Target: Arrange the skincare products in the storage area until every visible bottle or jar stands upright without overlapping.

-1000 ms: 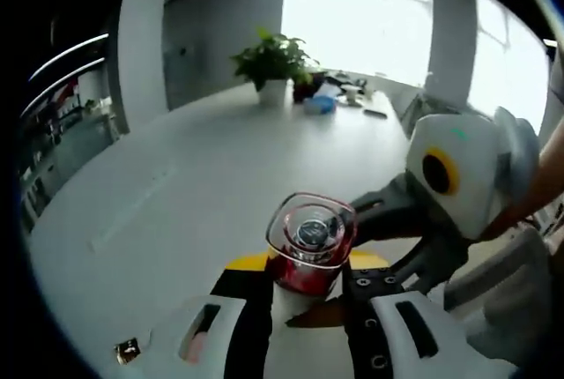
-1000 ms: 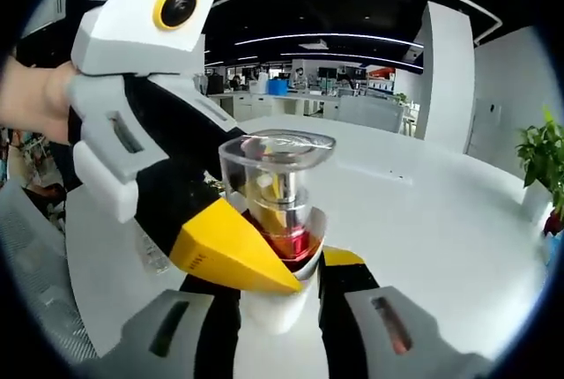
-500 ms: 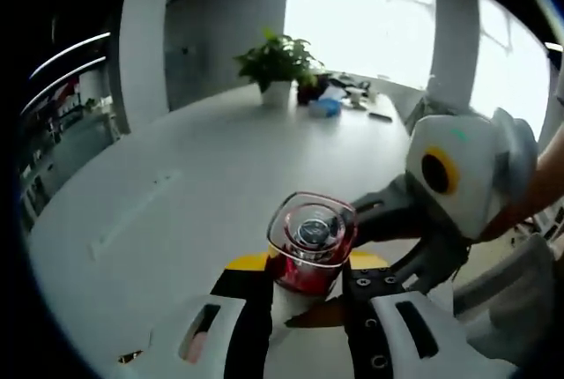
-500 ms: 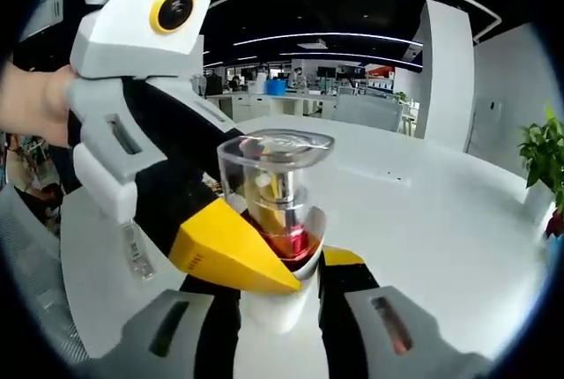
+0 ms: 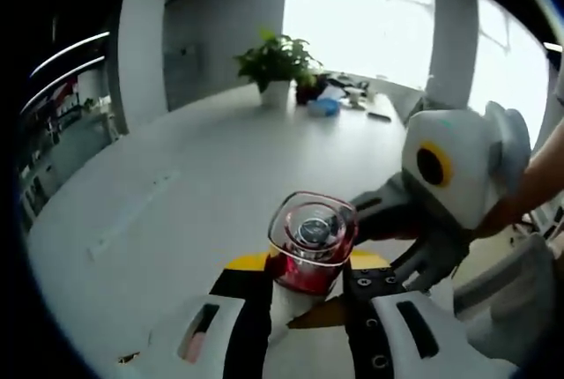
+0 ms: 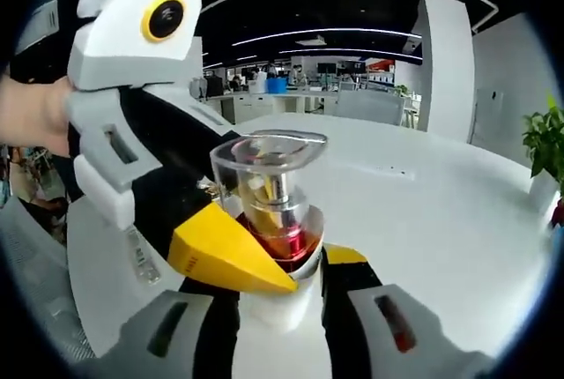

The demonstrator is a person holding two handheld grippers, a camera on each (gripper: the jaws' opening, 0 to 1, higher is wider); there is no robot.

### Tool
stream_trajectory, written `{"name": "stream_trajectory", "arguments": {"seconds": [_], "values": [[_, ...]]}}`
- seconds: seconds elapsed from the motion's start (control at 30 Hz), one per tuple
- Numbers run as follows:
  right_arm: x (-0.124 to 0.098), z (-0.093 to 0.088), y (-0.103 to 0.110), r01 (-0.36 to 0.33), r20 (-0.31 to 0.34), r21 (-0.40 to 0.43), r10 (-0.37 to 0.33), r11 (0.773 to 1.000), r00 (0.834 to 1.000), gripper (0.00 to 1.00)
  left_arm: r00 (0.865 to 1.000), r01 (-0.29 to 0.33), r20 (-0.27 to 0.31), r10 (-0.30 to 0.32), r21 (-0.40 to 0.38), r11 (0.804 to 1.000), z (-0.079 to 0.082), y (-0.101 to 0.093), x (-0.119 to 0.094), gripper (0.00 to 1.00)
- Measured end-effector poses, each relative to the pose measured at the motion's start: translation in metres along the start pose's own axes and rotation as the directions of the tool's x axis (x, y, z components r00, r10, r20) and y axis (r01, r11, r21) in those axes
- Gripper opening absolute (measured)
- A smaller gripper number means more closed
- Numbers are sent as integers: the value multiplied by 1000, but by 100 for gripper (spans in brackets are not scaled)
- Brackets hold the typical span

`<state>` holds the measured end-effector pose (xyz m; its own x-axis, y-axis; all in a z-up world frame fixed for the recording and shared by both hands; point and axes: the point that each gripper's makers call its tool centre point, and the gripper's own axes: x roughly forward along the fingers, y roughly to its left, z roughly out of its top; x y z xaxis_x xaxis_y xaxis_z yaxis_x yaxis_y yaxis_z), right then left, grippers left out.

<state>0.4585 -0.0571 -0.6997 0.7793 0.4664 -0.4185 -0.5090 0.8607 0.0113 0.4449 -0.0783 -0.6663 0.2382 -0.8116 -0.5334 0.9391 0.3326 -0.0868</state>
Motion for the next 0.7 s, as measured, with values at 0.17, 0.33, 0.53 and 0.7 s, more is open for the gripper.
{"name": "stream_trajectory", "arguments": {"seconds": [0.17, 0.33, 0.53, 0.7], "values": [[-2, 0, 1, -5, -4, 13, 5, 1000, 1000, 46, 1000, -22, 1, 22, 8, 1000, 0, 4, -2, 32], [-5, -1, 4, -8, -12, 24, 8, 1000, 1000, 50, 1000, -29, 4, 29, -9, 1000, -2, 4, -9, 38], [-12, -5, 15, -30, -27, 22, 30, 999, 999, 54, 999, -32, 5, 32, -28, 999, -7, 1, -18, 43], [-18, -8, 22, -46, -39, 26, 47, 999, 998, 62, 1000, -30, 0, 30, -61, 998, -16, -5, -27, 49]]}}
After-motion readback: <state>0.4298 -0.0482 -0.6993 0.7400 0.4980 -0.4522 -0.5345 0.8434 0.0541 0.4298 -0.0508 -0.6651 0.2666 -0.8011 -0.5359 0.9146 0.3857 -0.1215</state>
